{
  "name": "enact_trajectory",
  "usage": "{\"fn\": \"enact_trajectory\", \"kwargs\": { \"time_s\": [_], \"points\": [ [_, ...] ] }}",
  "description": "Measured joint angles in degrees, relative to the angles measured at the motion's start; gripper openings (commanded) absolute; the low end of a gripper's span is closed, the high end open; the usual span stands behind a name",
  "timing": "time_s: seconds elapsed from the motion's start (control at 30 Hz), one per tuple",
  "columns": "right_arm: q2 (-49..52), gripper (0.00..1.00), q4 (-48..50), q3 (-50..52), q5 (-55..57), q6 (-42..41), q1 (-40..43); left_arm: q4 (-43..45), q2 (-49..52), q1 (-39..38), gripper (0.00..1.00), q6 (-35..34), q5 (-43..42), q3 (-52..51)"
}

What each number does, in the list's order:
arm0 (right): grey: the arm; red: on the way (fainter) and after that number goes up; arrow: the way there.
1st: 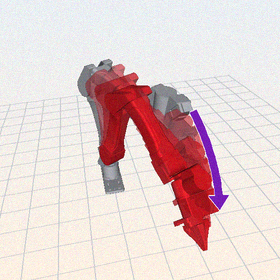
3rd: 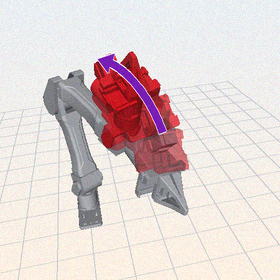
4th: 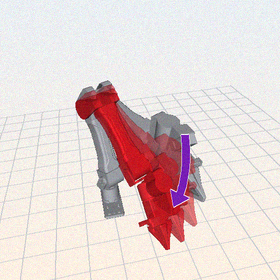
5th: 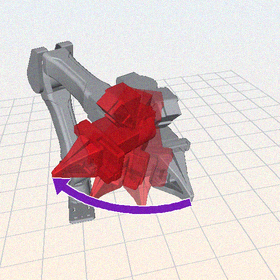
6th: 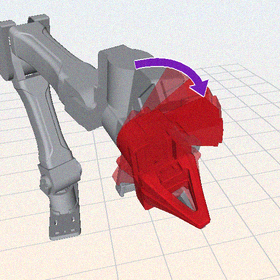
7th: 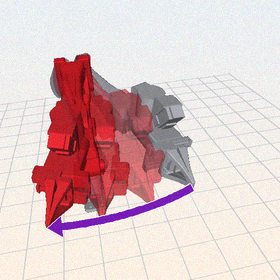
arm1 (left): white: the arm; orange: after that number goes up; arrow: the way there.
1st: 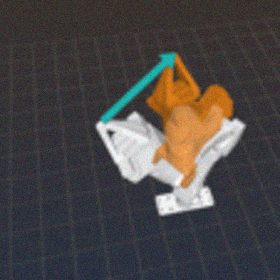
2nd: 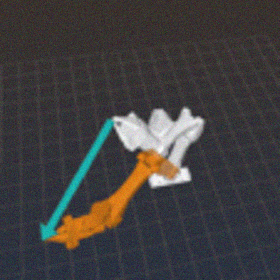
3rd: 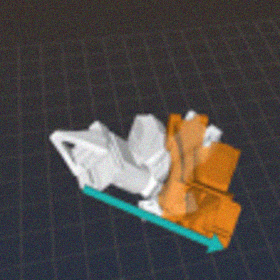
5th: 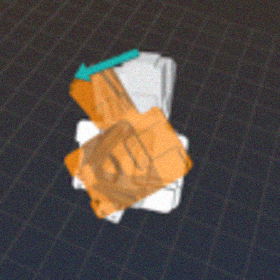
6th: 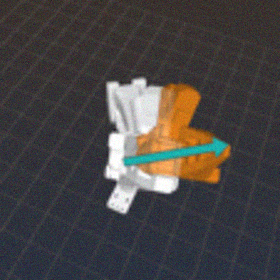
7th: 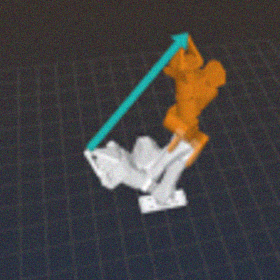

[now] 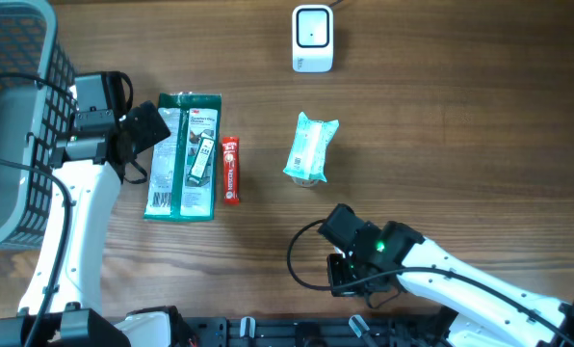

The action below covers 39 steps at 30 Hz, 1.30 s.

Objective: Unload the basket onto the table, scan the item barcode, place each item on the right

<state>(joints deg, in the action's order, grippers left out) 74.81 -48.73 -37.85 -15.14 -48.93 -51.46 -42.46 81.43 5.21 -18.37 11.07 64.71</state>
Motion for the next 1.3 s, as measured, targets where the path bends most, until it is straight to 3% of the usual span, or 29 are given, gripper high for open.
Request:
{"fn": "enact_trajectory", "kwargs": {
  "time_s": [0.4, 0.6, 0.97, 1.3],
  "points": [
    [10.93, 0.1, -3.04, 0.0, 8.02, -2.82, 1.88, -0.02, 0.0, 0.0, 1.0, 0.0, 0.0, 0.0],
    [11.15, 0.12, -3.61, -0.61, 11.37, -0.63, 14.69, 0.0, 0.0, 0.0, 1.0, 0.0, 0.0, 0.0],
    [11.19, 0.12, 12.61, -2.75, 12.39, 10.36, 31.26, 0.0, 0.0, 0.0, 1.0, 0.0, 0.0, 0.0],
    [9.99, 0.16, -2.89, -11.93, -3.34, 21.62, 39.28, -0.02, 0.0, 0.0, 1.0, 0.0, 0.0, 0.0]
  ]
}}
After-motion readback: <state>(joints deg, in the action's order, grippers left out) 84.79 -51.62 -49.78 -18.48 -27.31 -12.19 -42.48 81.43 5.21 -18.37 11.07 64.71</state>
